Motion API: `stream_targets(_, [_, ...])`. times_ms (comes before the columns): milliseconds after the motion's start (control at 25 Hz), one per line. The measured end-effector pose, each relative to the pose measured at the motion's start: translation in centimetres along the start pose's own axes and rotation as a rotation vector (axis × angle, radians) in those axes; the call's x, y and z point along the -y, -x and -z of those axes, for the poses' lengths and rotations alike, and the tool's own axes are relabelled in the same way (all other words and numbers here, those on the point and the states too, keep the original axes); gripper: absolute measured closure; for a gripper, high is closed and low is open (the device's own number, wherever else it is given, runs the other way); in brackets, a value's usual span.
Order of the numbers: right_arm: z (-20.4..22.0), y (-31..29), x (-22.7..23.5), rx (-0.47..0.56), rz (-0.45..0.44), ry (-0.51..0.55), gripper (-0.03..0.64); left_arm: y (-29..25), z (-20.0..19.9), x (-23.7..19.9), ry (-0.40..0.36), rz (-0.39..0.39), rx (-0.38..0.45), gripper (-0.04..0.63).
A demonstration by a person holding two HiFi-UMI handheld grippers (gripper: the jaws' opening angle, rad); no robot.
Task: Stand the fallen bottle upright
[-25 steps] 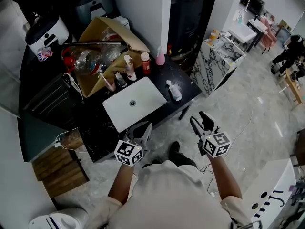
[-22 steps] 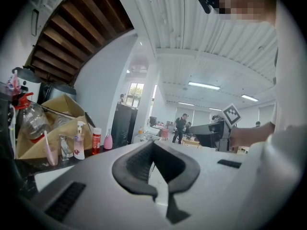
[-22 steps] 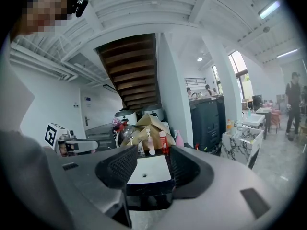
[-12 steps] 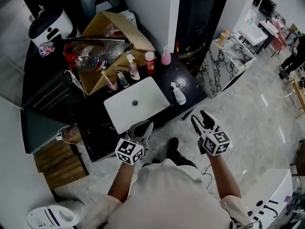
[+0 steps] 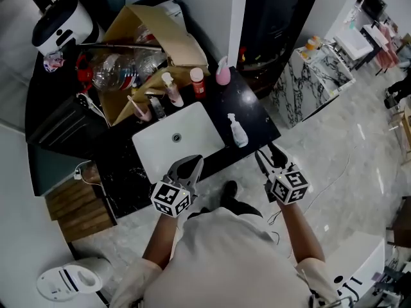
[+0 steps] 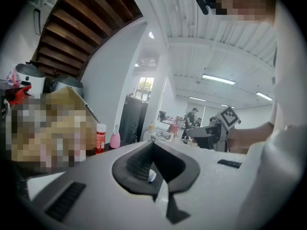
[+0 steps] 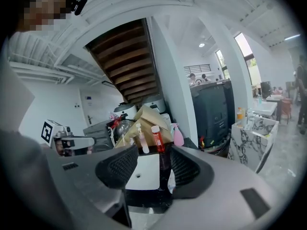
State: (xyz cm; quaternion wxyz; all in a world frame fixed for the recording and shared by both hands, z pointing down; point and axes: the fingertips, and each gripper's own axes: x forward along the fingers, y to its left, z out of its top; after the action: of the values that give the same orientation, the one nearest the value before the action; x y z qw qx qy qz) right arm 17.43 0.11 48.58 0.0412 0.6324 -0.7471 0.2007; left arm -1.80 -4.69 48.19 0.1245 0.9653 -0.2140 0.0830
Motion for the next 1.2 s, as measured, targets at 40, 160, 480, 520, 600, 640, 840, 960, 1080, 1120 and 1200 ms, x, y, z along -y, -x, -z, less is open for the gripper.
stream_targets(40, [-0.1, -0.5, 0.6, -0.006, -0.006, -0.001, 0.401, -0.7, 0.0, -0.2, 0.003, -0.006, -0.005, 0.588])
stream_targets(160, [-0.3, -2.0, 2.4, -0.025, -0.028, -0.002, 0.402, -2.6, 0.1, -0.8, 0.013, -0.028, -0.019, 0.588])
stream_targets(480, [-0.5, -5.2, 6.8, -0.064, -0.086, -0.004, 0.402, -7.0, 0.2, -1.3, 0.031, -0.080, -0.036, 0.588])
stream_targets(520, [-0.4, -5.6, 7.2, -0.072, -0.094, -0.006, 0.401, -7.4, 0.3, -1.5, 0.034, -0.088, -0.039, 0.588])
stream_targets(600, [-0.2, -6.5, 7.9, -0.088, -0.111, -0.005, 0.401, -8.4, 0.5, -1.8, 0.039, -0.102, -0.045, 0.588])
stream_targets(640, [-0.1, -6.8, 8.2, -0.097, -0.120, -0.003, 0.401, -8.8, 0.5, -2.0, 0.040, -0.108, -0.046, 0.588])
stream_targets(840, [0.6, -8.8, 9.5, -0.151, -0.155, 0.010, 0.396, -10.5, 0.8, -2.8, 0.052, -0.132, -0.056, 0.588])
stream_targets(960, [1.6, -9.9, 9.8, -0.186, -0.176, 0.011, 0.390, -11.0, 1.5, -3.1, 0.064, -0.146, -0.066, 0.588])
stream_targets(1080, [2.5, -10.9, 9.8, -0.213, -0.193, 0.011, 0.390, -11.3, 2.0, -3.5, 0.075, -0.156, -0.072, 0.588])
stream_targets(1120, [2.7, -11.2, 9.7, -0.220, -0.197, 0.012, 0.390, -11.4, 2.1, -3.6, 0.077, -0.159, -0.073, 0.588])
stream_targets(1200, [3.0, -11.9, 9.6, -0.236, -0.204, 0.016, 0.390, -11.5, 2.3, -4.0, 0.084, -0.164, -0.077, 0.588])
